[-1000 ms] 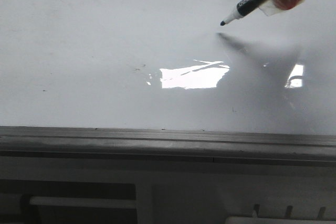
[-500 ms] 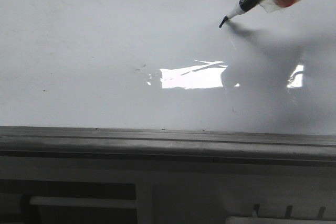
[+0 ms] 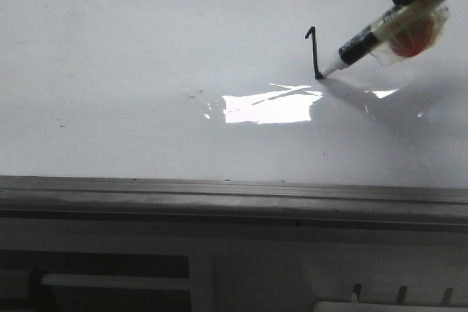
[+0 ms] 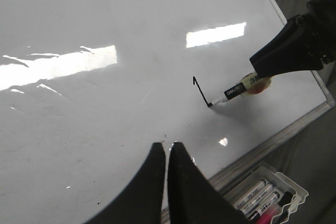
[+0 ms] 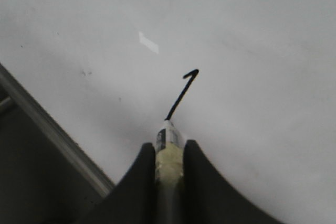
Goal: Write number 6 on whiteboard
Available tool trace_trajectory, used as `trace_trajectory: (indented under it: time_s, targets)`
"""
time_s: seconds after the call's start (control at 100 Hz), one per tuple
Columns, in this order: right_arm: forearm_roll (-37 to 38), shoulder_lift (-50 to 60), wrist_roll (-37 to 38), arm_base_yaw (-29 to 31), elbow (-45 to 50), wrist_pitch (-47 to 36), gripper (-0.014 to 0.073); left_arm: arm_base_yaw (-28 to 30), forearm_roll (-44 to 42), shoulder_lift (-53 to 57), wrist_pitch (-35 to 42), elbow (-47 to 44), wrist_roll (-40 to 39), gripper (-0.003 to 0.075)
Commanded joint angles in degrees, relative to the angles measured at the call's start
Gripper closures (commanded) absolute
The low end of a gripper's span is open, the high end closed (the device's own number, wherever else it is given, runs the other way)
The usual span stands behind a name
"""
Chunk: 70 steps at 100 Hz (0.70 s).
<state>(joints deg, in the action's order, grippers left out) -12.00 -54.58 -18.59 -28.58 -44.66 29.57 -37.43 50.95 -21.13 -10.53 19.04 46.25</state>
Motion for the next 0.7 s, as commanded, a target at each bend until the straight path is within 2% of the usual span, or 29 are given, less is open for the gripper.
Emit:
trace_trajectory:
  time_s: [0.0, 0.19, 0.4, 0.69]
  targets:
    - [0.45, 0.31, -0.17, -0.29, -1.08, 1.46, 0.0645, 0.07, 1.06, -0.34, 2.97, 1.61, -0.61, 0.0739]
    - [3.31, 0.42, 0.75, -0.29, -1.08, 5.32, 0.0645, 0.07, 1.06, -0.34, 2.97, 1.61, -0.61, 0.0739]
    - [15.25, 2.74, 11.43, 0.62, -1.30, 3.66, 0.0645, 0.07, 1.06, -0.34, 2.97, 1.61, -0.61, 0.0739]
    - [13.48, 2.23, 11.61, 0.52, -2.60, -2.95, 0.0645, 0.07, 1.06, -0.34, 2.97, 1.61, -0.61, 0.0739]
